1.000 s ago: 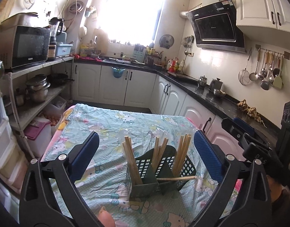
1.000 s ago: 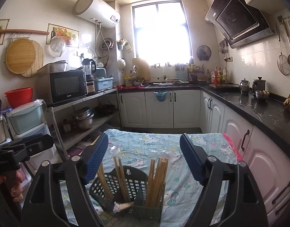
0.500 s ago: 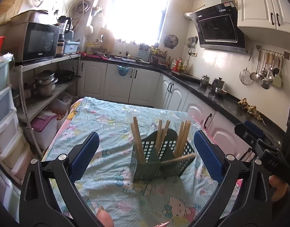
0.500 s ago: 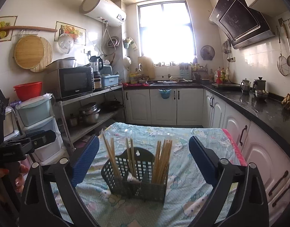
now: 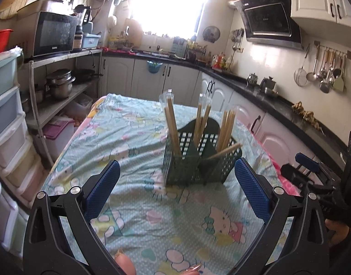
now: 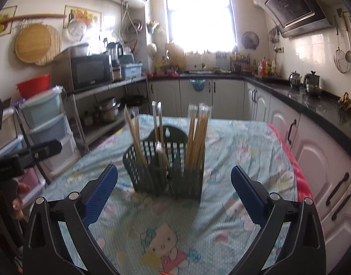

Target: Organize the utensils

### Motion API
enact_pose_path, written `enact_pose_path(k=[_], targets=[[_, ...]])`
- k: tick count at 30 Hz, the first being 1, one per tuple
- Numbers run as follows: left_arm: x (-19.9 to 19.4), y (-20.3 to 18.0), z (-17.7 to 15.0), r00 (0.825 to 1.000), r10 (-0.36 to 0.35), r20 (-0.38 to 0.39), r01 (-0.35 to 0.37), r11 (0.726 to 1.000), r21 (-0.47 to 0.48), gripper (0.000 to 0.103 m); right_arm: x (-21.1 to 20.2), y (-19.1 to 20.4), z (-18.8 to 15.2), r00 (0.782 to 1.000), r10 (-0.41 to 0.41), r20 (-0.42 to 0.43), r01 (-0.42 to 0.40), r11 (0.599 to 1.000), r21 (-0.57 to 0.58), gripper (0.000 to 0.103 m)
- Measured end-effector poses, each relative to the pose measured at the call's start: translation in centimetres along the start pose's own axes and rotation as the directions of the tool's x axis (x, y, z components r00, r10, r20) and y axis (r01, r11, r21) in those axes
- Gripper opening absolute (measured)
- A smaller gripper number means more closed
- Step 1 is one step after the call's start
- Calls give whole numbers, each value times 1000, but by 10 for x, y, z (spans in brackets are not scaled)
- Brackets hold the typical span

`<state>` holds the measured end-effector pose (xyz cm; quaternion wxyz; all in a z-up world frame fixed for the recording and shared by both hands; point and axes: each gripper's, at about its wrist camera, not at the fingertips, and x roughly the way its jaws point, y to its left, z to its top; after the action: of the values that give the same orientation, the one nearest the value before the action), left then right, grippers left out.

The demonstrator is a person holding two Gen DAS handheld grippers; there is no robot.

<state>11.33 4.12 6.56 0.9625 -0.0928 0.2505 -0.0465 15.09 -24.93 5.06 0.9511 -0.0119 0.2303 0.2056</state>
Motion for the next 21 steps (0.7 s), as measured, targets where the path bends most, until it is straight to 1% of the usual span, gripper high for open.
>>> enact_pose_path(k=[4,9,12,16,21], targets=[[4,-5,-16,999,13,-30,-12,1000,16,92,6,1,-18,999,-15,-48,15,1000,1,96],[10,-10,-37,998,22,-62,-20,1000,22,92,13,0,-40,996,-37,-83,35,999,-20,96],[13,-12,-50,997,50,-67,-48,998,31,92,14,0,-52,995,-45,-91,42,999,-31,96],[14,-14,-65,996,64,-54,-62,997,34,92,10,1,-64,997,-59,-53,57,998,-41,96],[10,-23,-76,998,55,-13,-54,997,62,92,-1,7,-72,997,-65,33,67,996,-53,96]])
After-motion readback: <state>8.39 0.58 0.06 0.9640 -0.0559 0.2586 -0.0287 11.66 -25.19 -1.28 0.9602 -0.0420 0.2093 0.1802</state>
